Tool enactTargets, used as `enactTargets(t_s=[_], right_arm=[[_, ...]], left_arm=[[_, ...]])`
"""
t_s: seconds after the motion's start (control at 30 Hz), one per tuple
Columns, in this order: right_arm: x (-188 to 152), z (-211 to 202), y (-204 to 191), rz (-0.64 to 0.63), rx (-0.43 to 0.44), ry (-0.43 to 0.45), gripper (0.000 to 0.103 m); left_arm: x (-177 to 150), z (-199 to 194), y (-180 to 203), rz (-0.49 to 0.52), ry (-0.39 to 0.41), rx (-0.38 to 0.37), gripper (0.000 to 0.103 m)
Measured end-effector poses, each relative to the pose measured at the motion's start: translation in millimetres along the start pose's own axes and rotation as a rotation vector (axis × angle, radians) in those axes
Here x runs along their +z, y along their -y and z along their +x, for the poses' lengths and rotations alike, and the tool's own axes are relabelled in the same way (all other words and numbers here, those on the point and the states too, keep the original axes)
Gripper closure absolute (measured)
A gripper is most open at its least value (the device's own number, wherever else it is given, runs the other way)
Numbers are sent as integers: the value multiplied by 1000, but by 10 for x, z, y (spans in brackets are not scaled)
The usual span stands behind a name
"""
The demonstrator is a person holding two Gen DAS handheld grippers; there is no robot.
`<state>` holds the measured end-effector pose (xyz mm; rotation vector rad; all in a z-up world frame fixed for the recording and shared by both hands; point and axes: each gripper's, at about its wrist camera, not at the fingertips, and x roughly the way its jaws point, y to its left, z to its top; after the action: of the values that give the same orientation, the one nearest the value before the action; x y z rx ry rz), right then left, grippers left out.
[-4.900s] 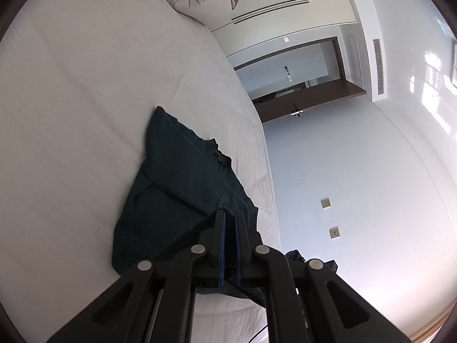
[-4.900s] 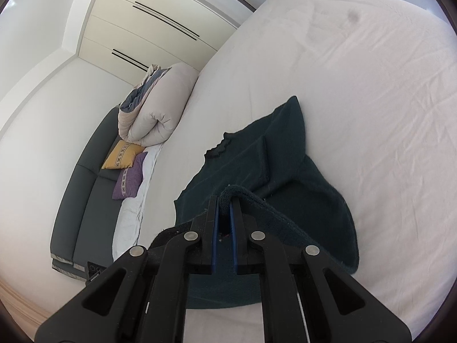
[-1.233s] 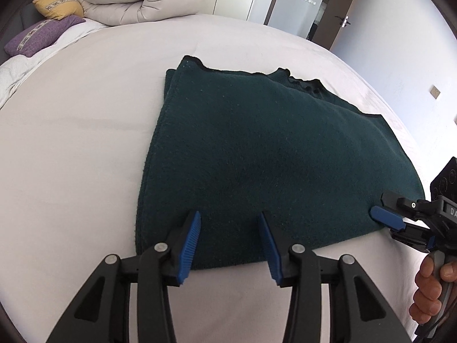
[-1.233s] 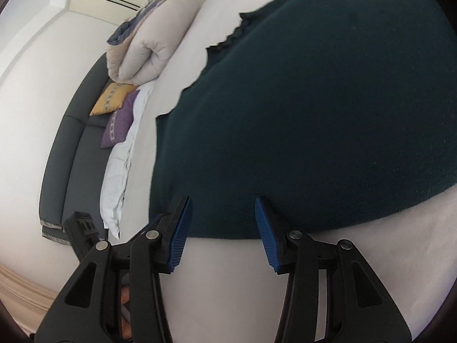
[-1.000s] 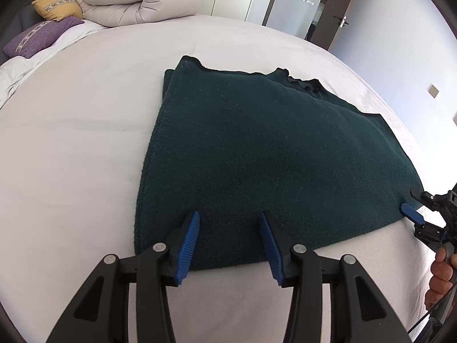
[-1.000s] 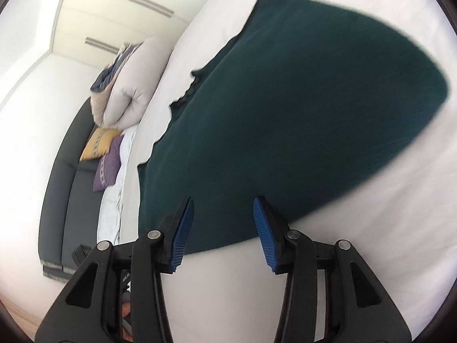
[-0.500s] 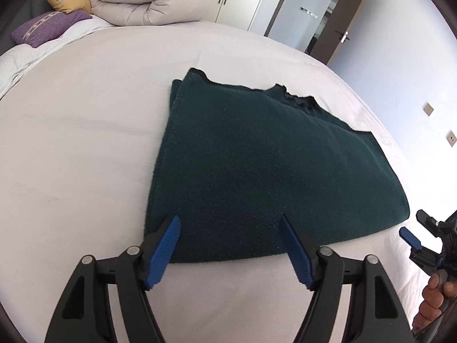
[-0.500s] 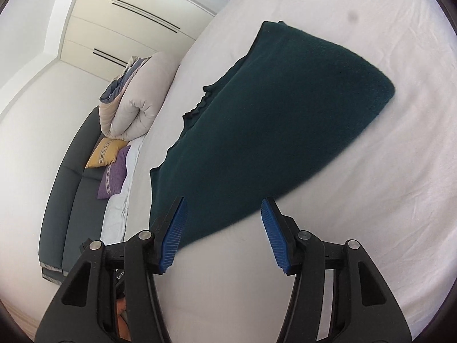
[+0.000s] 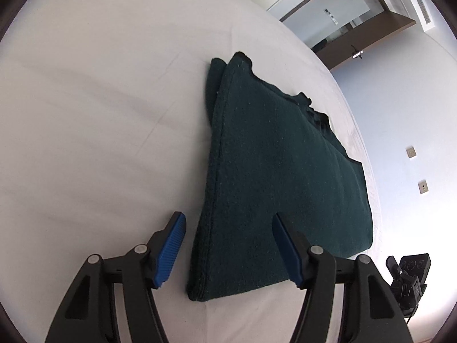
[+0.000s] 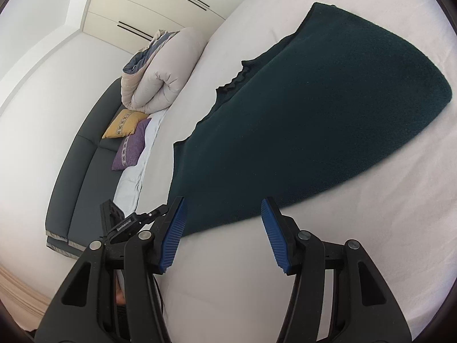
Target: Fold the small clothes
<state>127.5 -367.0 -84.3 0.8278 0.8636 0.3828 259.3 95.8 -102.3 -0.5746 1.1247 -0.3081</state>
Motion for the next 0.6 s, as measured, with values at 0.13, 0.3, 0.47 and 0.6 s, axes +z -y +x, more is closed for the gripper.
enactTargets(t_s=[0.13, 0.3, 0.47, 0.6], right_arm=[[127, 159, -82, -14, 18, -30, 50], [343, 415, -300, -72, 29, -79, 50], [579, 756, -529, -98, 69, -138, 50], [698, 1111, -600, -71, 88, -189, 50]], left_arm=[[72, 107, 35, -23, -61, -44, 38], [170, 203, -34, -94, -113, -97, 39], [200, 292, -83, -149, -167, -174, 70], [181, 307, -109, -169, -182, -227, 87]])
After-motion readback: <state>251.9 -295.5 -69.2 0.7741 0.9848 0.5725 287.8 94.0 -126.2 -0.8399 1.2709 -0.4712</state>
